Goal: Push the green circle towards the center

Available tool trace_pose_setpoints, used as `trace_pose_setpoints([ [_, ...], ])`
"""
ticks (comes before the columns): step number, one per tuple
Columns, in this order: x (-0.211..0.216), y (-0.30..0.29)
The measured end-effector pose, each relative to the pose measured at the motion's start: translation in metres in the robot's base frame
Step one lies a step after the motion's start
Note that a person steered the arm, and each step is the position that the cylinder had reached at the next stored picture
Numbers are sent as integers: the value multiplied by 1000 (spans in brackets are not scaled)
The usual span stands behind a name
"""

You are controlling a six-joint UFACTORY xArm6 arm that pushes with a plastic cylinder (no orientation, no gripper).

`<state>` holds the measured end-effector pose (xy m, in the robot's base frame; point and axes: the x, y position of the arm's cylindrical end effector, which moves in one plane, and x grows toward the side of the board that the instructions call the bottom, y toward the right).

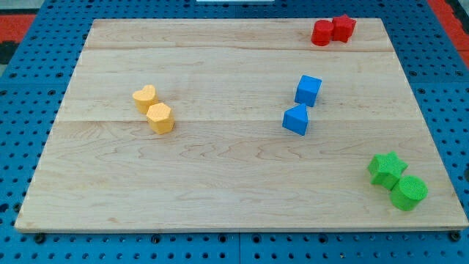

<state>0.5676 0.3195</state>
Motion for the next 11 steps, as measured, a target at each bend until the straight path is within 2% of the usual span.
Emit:
trace_pose_setpoints([
  [2,0,-90],
  [3,1,-101],
  [4,15,-62],
  [5,42,-67],
  [6,38,-126],
  [7,13,-203],
  [8,14,-235],
  [10,1,-206],
  [11,-27,-223],
])
